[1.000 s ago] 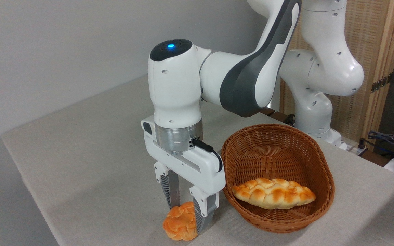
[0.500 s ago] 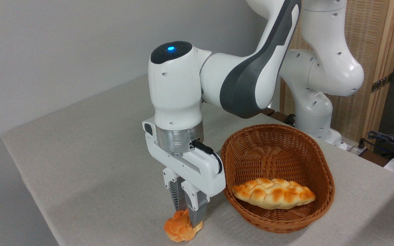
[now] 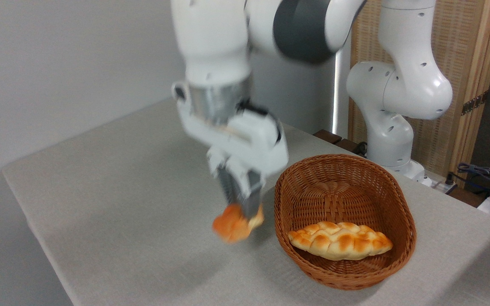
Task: Put bread into the basket
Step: 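Lift the bun and carry it over the wicker basket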
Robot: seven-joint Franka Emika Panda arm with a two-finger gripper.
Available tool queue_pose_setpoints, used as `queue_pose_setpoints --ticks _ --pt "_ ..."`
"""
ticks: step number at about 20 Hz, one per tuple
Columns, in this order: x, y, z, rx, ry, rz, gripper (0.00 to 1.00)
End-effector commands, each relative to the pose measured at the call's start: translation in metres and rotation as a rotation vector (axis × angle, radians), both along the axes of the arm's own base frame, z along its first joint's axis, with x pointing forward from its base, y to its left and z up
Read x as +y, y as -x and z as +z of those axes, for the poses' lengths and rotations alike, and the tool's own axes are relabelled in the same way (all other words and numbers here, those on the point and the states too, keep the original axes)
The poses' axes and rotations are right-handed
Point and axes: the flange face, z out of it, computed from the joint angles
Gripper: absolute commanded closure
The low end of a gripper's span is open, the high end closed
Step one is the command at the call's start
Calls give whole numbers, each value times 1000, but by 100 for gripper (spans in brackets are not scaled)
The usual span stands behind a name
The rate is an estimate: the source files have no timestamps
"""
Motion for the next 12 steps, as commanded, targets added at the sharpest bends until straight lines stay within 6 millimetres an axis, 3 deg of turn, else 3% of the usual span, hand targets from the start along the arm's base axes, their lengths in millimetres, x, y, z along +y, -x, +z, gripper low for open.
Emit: queue_pose_setpoints --ticks 1,4,5,7,8,9,10,12 --pt "25 76 37 95 69 -160 85" --pt "49 139 20 137 137 -303 78" --pt "55 151 10 148 150 -329 73" --pt "55 156 -14 195 169 -378 56" --pt "48 154 -28 225 155 -401 53" --pt "43 152 -41 250 133 -421 30" --pt "36 148 -56 262 122 -440 17" --pt "24 142 -74 258 113 -470 14"
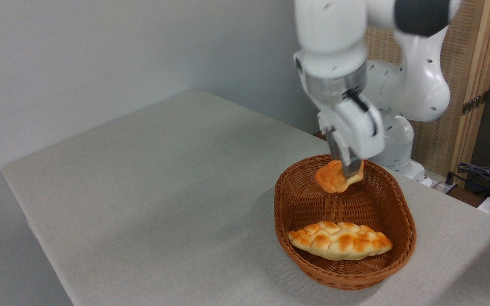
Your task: Put bread into the basket
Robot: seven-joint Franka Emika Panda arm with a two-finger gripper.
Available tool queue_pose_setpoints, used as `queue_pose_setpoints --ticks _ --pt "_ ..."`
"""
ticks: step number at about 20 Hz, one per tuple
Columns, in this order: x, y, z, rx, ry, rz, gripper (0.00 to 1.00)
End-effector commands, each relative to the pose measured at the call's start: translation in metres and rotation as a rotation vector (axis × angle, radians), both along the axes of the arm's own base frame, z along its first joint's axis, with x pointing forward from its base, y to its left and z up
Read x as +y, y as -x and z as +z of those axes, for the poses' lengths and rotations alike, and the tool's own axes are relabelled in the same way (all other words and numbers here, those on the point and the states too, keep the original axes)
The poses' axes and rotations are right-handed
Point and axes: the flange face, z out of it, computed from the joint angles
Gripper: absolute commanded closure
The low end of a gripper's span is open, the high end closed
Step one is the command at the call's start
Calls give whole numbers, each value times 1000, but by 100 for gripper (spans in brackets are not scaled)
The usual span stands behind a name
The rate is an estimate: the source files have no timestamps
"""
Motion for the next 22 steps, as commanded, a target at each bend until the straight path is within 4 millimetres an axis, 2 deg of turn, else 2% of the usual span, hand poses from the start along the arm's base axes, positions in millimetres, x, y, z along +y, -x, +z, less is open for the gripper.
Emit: queue_pose_setpoints --ticks 1,3,11,14,16,18,20,22 --pt "-26 -16 -36 9 -31 -82 11" --pt "-29 -21 -44 16 -37 -88 0" --pt "-31 -23 -47 42 -37 -88 0" --pt "-31 -26 -33 29 -30 -75 0" --pt "-34 -33 -12 4 -41 -75 0" --pt "-47 -47 21 -62 -51 -50 0" --pt "-69 -76 61 -151 -74 35 0" --pt "-91 -123 95 -211 -83 167 0"
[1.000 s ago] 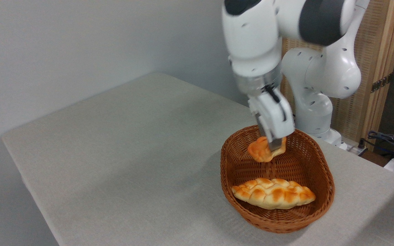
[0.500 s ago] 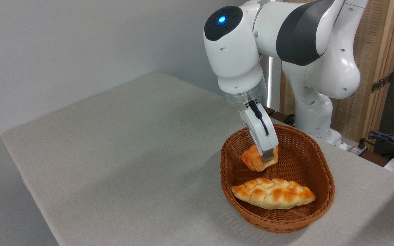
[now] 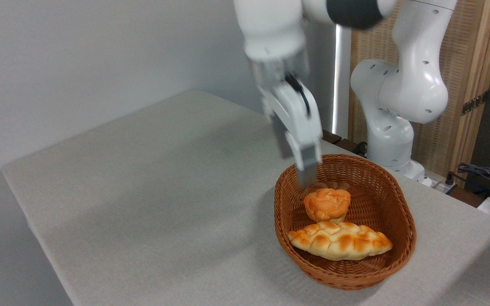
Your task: Put bread into the basket
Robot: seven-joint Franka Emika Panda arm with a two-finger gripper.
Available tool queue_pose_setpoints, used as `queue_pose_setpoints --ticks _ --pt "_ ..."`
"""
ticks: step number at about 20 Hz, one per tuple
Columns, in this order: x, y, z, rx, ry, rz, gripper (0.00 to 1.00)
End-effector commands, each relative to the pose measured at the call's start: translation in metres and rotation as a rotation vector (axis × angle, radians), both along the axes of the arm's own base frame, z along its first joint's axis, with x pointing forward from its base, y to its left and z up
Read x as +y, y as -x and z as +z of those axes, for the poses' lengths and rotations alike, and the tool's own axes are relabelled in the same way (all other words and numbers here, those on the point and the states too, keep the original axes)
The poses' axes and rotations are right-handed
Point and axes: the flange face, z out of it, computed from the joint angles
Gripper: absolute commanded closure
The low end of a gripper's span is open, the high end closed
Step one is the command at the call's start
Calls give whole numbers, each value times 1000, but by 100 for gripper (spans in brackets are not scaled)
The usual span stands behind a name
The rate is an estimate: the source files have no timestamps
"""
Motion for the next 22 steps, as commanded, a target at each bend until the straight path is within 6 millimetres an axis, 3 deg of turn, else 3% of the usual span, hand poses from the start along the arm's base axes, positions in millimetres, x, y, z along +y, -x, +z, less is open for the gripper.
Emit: queue_pose_setpoints --ticks 1,3,6,8,13,16,22 --pt "-41 -83 57 -86 16 228 0" --pt "-58 -115 73 -141 51 352 0" --pt "-72 -130 77 -158 48 419 0" --pt "-88 -127 75 -147 28 387 0" --pt "-90 -121 76 -114 20 398 0" --pt "-102 -119 77 -115 19 396 0" --pt "-85 -117 77 -116 -60 403 0"
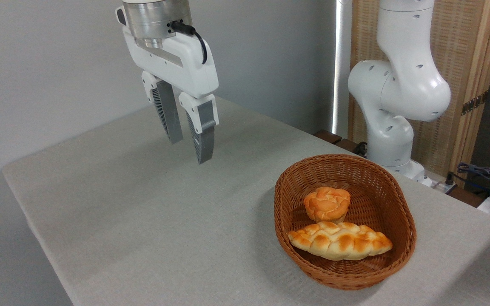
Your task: Put bread into the basket
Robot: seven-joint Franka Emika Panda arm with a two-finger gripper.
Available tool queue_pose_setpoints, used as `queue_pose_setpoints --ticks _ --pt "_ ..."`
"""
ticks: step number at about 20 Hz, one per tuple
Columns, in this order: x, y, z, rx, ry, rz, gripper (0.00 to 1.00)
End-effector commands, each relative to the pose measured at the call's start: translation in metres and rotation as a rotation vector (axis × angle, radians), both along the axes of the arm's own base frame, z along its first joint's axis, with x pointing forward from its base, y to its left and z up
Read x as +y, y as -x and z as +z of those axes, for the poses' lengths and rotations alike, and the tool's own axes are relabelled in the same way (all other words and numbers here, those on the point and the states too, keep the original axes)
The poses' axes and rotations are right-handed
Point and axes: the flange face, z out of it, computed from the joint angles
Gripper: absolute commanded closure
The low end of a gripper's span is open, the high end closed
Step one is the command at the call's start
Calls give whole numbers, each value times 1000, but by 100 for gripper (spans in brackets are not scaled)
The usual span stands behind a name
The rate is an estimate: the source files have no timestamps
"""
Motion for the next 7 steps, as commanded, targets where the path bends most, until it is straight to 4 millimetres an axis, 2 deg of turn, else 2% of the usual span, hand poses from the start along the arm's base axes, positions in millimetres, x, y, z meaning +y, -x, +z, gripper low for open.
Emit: queue_pose_setpoints --ticks 1,7 --pt "10 4 7 7 -34 27 0" --pt "9 6 9 7 -34 26 0"
